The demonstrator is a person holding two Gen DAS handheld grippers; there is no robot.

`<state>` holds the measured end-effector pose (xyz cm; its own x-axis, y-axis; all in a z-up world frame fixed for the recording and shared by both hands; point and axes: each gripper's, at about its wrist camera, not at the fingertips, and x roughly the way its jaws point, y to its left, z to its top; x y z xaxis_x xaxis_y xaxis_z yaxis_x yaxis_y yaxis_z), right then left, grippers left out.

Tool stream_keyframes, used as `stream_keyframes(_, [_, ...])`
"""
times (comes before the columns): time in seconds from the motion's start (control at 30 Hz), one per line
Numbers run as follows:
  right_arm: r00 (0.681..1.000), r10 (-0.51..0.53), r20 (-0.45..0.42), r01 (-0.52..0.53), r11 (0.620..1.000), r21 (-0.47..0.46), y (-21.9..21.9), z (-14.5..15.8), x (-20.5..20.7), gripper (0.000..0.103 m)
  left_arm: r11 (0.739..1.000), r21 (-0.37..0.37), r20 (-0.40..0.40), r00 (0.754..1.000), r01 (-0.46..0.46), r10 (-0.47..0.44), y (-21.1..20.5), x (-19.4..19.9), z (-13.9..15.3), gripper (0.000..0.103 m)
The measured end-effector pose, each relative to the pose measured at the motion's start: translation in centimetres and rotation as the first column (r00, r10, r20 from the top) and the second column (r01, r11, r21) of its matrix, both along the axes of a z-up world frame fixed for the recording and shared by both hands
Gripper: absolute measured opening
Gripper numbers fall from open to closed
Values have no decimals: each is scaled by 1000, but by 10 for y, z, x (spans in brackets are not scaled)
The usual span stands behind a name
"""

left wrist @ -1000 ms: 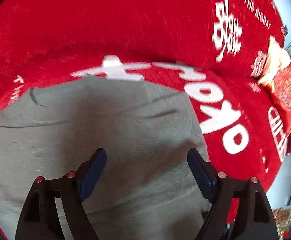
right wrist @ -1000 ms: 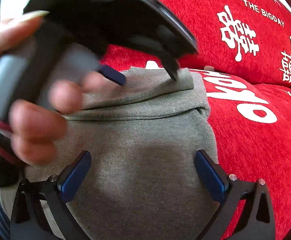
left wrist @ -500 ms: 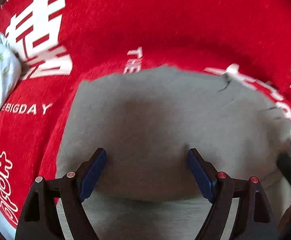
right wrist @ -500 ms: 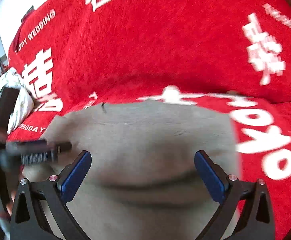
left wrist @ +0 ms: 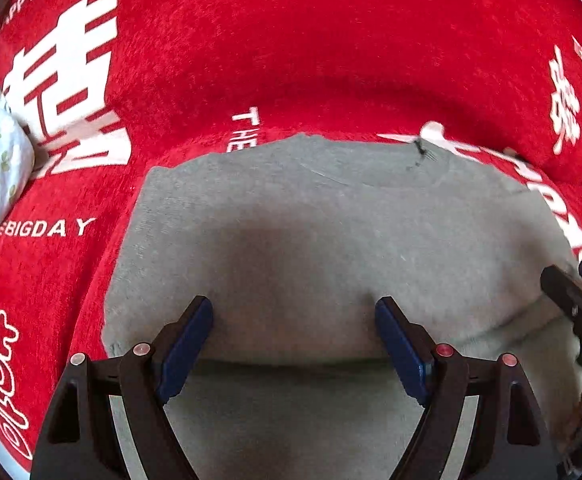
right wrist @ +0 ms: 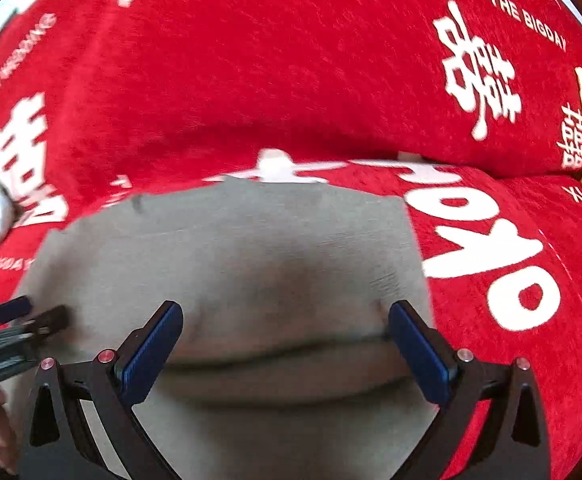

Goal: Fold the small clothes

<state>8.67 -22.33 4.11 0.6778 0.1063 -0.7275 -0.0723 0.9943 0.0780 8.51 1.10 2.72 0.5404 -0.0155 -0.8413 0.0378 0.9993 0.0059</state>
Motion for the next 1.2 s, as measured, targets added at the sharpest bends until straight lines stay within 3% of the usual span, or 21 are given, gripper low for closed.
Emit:
stream_keyframes(0.1, [997,53,-51,-55,998,-21,20,-11,-12,103,999,32,32,999,17,-18,-7,-14,0,84])
stream_keyframes(0.2, [991,45,-129,-53,997,-60,27,-32,-17,102,999,17,33,999,33,-34,-7,-23,2,84])
stream_keyframes(0.23, [994,47,-97,-56,995,-87,30,-32,-22,102,999,17,31,999,38,-39,-7,-26,1,84])
stream_keyframes(0.43, [993,35,-113,-46,995,-91,28,-34,-23,102,999,-19,-3,999,41,-41,-3,-42,-9,84])
stream_keyframes(0.63, [994,12,-111,-24,994,-104,31,-31,-37,102,999,-21,13,999,40,-40,-1,-59,-11,85])
stream_keyframes(0.73, [995,8,-102,-19,994,-108,31,-31,-47,102,999,-25,-6,1000,24,-24,1,-65,-14,103])
stream_keyframes(1.2, [1000,10,-1,-10,995,-104,29,-33,-101,102,999,-20,106,994,27,-25,3,-117,-17,103])
